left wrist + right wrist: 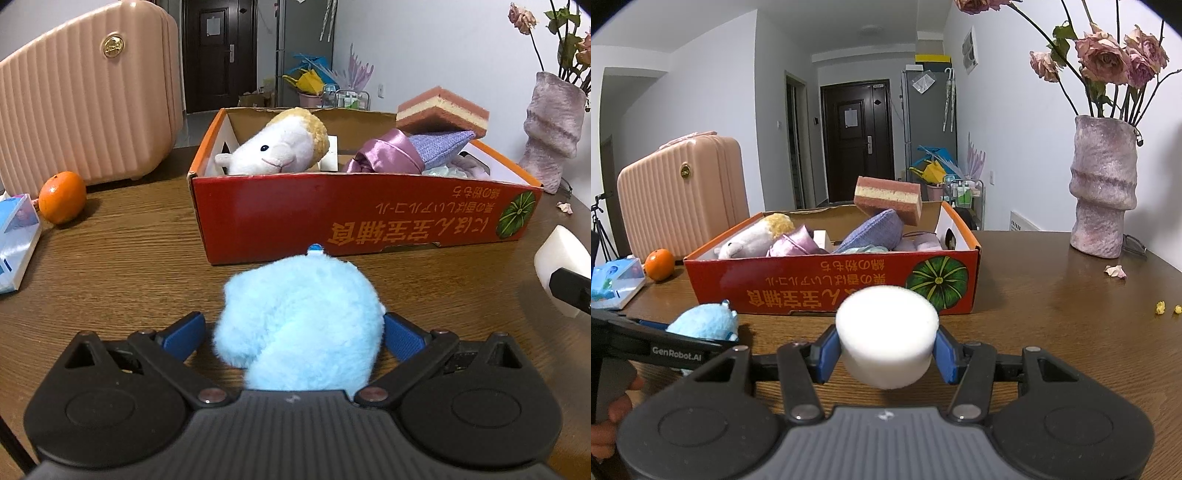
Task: Organize soft objects
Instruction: 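Grasp the light-blue plush with the left tool while the right tool holds the cylinder, then carry the plush and foam cylinder with both tools up over the box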
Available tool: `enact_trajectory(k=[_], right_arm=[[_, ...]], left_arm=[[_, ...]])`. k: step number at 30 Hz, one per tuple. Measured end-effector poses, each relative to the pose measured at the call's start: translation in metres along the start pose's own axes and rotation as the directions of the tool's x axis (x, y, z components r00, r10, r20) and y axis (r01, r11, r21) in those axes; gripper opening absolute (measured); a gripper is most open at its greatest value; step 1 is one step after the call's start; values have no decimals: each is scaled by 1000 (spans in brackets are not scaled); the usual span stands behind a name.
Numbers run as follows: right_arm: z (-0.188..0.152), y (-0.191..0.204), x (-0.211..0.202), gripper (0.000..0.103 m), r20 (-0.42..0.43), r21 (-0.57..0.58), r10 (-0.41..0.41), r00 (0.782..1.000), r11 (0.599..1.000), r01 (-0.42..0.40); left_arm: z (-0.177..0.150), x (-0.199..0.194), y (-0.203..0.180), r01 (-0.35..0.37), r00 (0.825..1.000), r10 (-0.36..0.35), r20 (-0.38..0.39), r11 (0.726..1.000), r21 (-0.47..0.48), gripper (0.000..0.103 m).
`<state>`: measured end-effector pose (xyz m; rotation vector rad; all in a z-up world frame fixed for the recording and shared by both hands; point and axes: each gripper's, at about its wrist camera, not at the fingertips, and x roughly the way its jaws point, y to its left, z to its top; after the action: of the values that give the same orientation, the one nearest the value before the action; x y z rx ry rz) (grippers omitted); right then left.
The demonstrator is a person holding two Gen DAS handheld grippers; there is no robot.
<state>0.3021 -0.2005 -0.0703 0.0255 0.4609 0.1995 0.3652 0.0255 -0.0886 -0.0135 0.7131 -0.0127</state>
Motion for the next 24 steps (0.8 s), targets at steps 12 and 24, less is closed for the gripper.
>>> enact_trajectory(k=[12,24], right_arm=[[-1,0,0,53,3,4,2,1000,1000,-2],[5,1,-15,53,90,4,25,996,1000,-25]], left_arm=[[-2,-13,-5,-36,997,34,72,999,32,73],[7,-78,-9,-59,947,58,315,998,-7,74]])
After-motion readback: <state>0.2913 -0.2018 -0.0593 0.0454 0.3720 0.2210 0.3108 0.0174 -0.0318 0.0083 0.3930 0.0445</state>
